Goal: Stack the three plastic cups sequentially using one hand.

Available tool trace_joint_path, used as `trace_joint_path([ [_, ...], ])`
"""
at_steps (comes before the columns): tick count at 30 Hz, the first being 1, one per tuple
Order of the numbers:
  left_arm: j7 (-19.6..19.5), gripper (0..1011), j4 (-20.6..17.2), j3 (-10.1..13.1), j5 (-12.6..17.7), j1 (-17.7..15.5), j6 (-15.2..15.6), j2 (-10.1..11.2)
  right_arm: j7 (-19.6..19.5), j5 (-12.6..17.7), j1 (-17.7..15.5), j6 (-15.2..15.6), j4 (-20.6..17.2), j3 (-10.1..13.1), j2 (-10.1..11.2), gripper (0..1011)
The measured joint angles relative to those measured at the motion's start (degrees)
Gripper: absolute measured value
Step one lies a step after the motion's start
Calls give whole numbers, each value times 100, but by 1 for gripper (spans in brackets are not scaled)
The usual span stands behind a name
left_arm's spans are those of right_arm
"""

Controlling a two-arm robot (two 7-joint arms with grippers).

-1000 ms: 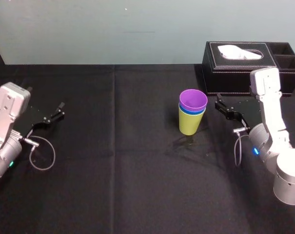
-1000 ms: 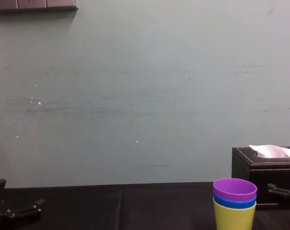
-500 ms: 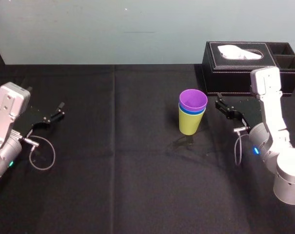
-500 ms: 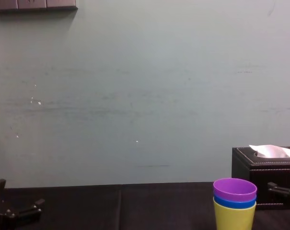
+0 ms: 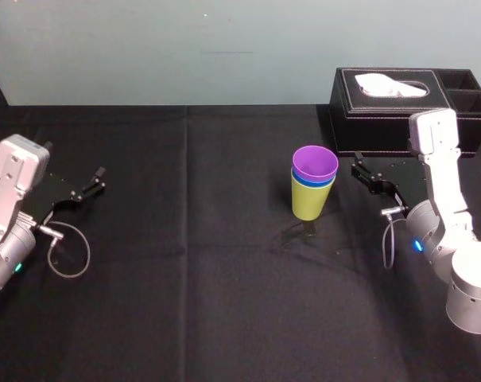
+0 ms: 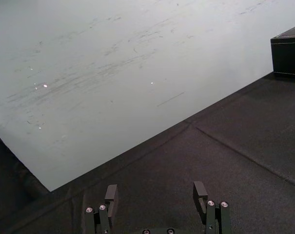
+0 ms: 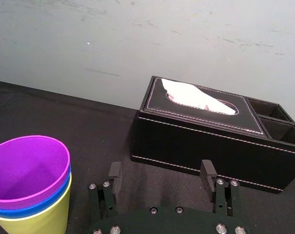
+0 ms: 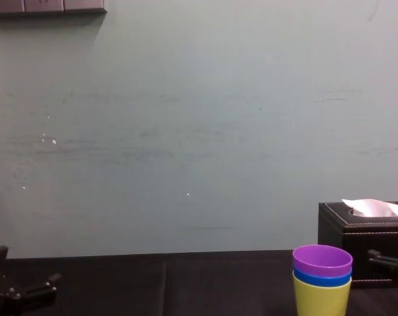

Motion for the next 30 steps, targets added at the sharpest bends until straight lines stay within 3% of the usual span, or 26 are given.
trace_joint_path([
  [30,0,1011,0,0,0,0,0,0,-5,0,0,0,0,0,0,1003],
])
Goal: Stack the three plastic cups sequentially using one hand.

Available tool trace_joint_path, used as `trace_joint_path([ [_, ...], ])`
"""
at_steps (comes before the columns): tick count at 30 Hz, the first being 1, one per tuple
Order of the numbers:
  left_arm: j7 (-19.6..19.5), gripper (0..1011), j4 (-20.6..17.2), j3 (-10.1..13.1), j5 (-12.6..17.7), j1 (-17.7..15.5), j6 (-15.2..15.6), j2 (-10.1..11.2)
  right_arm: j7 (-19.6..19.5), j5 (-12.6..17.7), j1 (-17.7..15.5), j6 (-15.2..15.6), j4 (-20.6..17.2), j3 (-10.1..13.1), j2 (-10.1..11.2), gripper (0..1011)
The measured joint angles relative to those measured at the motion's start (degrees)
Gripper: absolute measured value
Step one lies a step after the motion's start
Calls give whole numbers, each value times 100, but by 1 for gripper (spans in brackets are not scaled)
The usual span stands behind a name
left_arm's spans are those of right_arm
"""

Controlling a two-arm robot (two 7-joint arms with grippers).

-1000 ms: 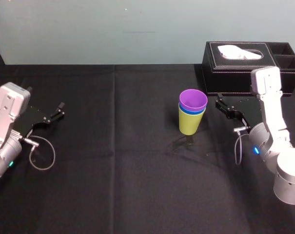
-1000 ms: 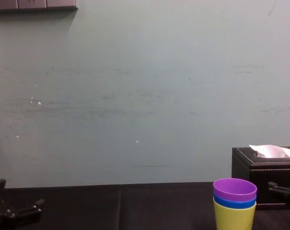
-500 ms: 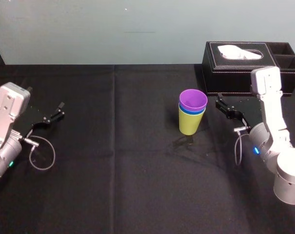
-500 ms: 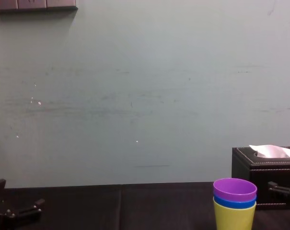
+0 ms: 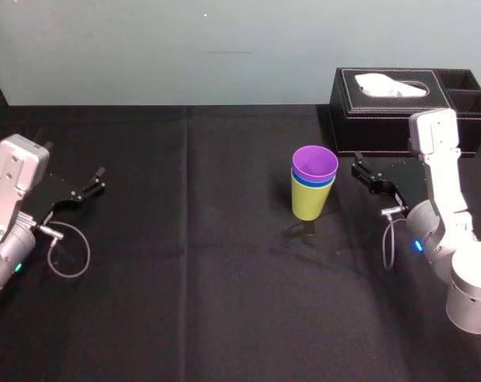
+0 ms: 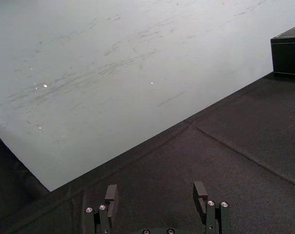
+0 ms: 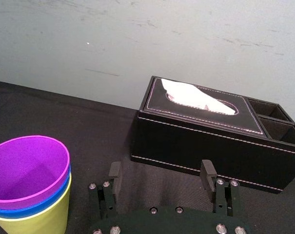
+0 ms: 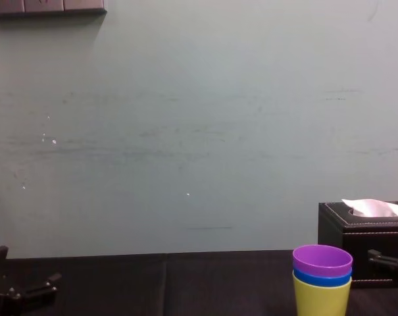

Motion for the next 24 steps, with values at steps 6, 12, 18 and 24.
trace_joint_path([
  [6,0,1011,0,0,0,0,0,0,1,0,0,0,0,0,0,1003],
  [12,0,1011,0,0,0,0,0,0,1,0,0,0,0,0,0,1003],
  [18,0,1011,0,0,0,0,0,0,1,0,0,0,0,0,0,1003],
  [24,0,1011,0,0,0,0,0,0,0,0,0,0,0,0,0,1003],
])
